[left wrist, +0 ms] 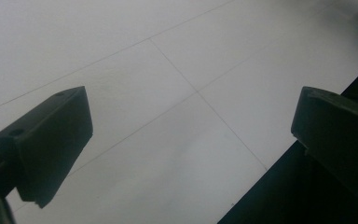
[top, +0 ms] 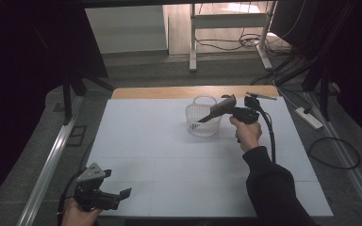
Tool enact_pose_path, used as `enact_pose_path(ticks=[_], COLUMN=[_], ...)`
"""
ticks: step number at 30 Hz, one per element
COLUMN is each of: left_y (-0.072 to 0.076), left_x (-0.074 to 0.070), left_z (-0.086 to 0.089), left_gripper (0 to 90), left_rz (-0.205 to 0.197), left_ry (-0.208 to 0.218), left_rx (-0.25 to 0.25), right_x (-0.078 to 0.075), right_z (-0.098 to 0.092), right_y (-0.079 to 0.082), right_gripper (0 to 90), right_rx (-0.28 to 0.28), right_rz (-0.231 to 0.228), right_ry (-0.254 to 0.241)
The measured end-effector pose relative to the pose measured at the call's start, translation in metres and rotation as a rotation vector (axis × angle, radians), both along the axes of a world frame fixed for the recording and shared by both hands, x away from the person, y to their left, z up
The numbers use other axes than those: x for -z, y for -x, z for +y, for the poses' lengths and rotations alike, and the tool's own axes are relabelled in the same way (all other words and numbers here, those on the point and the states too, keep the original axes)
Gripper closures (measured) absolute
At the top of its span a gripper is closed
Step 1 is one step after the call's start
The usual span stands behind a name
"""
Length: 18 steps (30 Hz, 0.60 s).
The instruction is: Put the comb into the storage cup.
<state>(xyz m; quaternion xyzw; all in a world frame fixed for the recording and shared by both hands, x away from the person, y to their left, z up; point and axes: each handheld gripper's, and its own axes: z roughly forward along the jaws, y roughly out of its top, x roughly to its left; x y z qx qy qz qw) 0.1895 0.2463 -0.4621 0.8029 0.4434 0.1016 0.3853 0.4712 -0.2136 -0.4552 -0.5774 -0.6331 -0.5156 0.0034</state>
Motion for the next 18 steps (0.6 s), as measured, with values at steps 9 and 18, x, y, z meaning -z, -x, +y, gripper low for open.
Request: enact_pose_path(ticks=[9, 18], left_y=[-0.0001, 0.0], left_x=[0.0001, 0.0], left_z=[0.0, 0.0001], left_gripper=[0.0, 0.0], left_rz=[0.001, 0.001], left_ry=[0.001, 0.0], left_rx=[-0.001, 0.0], right_x=[0.0011, 0.0008], right_z=[-0.0019, -0.0024], right_y=[0.0002, 0.0007], right_gripper=[75.7, 68.7], right_rx=[0.02, 0.024], right_rz=[-0.005, -0.012], right_ry=[0.047, 0.067])
